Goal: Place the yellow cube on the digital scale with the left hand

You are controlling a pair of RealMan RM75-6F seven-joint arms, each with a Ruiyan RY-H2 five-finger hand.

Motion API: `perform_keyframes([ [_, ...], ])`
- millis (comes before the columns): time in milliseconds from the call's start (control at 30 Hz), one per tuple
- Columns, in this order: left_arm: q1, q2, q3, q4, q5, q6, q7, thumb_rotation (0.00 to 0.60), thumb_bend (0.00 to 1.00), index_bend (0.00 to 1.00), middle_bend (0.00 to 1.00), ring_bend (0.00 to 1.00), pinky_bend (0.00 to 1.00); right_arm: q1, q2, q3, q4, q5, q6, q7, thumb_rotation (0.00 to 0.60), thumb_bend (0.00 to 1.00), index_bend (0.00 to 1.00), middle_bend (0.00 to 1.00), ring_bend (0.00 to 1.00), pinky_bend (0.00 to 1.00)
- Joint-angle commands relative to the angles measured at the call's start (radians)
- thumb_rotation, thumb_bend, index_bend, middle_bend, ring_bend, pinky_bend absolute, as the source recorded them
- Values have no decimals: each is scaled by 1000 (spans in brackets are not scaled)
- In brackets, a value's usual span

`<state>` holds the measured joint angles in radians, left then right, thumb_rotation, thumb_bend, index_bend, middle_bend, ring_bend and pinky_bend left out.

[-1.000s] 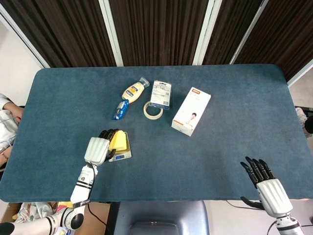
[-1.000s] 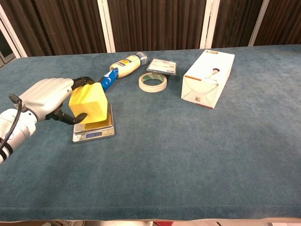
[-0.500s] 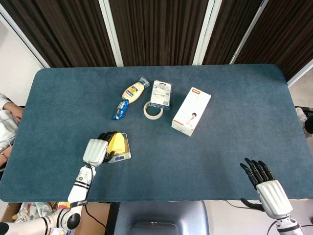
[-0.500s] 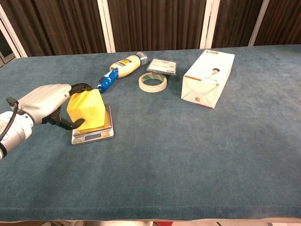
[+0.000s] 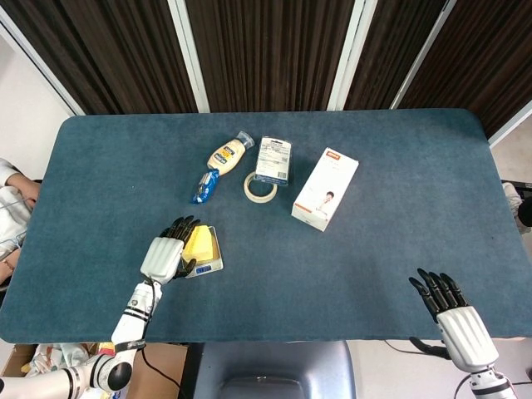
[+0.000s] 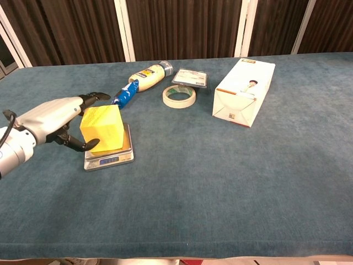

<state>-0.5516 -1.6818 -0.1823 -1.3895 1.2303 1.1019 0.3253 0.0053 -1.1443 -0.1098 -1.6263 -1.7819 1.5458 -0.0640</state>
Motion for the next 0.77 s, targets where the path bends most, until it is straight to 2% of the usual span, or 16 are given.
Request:
perform_keyframes([
  [33,14,43,7,-54,42,39,-28,600,346,0,0,0,178,0,-1,0,1,-1,-2,-2,600,105,0,0,0,0],
  [133,46,114,32,-136,103,93,-68,600,348,0,0,0,167,0,1,-2,-1,-2,-3,-4,600,105,0,0,0,0],
  [233,109,235,106,-229,222,173,-167,600,345,0,0,0,150,-6,6,-1,-6,8,0,-14,600,105,0,0,0,0],
  [267,142,291,152,-247,285,213,-226,600,344,0,0,0,138,-9,8,0,-11,16,-1,-23,600,105,0,0,0,0],
  [333,203,349,214,-214,376,311,-303,600,378,0,0,0,93,-12,14,-1,-21,26,-8,-29,600,105,0,0,0,0],
  [367,249,361,245,-158,417,385,-343,600,393,0,0,0,82,-11,18,0,-27,27,-8,-28,600,105,0,0,0,0],
  [467,345,357,292,-21,438,509,-499,600,421,0,0,0,33,-18,4,15,-17,18,29,-22,600,105,0,0,0,0],
  [567,351,396,319,26,466,505,-581,600,421,1,0,0,17,-23,-9,20,-7,23,31,-41,600,105,0,0,0,0],
  [600,353,400,314,25,460,507,-604,600,421,0,0,0,16,-23,-9,18,-11,28,24,-46,600,105,0,0,0,0],
  [767,355,414,306,12,445,477,-609,600,421,0,0,0,15,-20,-12,15,-23,31,2,-82,600,105,0,0,0,0],
])
